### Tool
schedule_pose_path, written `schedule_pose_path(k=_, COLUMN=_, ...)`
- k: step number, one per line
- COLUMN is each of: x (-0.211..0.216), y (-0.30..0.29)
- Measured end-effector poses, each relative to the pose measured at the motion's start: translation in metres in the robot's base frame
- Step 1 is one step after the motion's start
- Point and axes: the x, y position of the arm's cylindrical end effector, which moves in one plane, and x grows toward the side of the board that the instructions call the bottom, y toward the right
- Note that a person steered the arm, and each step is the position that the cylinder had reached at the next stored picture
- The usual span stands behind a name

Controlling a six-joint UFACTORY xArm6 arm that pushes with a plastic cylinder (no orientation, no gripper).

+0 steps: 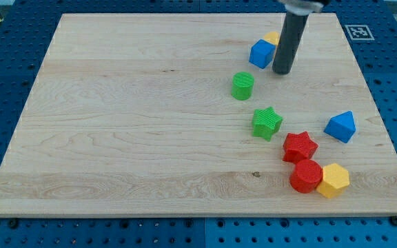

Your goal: Push the blue cube parallel to the yellow heart

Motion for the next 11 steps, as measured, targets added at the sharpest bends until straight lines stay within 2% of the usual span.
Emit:
schedule_pose_path(k=2, x=-0.016, y=-0.006)
schedule_pose_path(k=5, x=-0.016, y=-0.069)
schedule_pose_path(k=7, x=0.008, y=-0.082)
schedule_pose_path(k=8, x=0.005, y=-0.085)
schedule_pose_path(k=10, x=-0.007, y=-0.154)
schedule_pose_path(k=11, x=-0.033, y=-0.154)
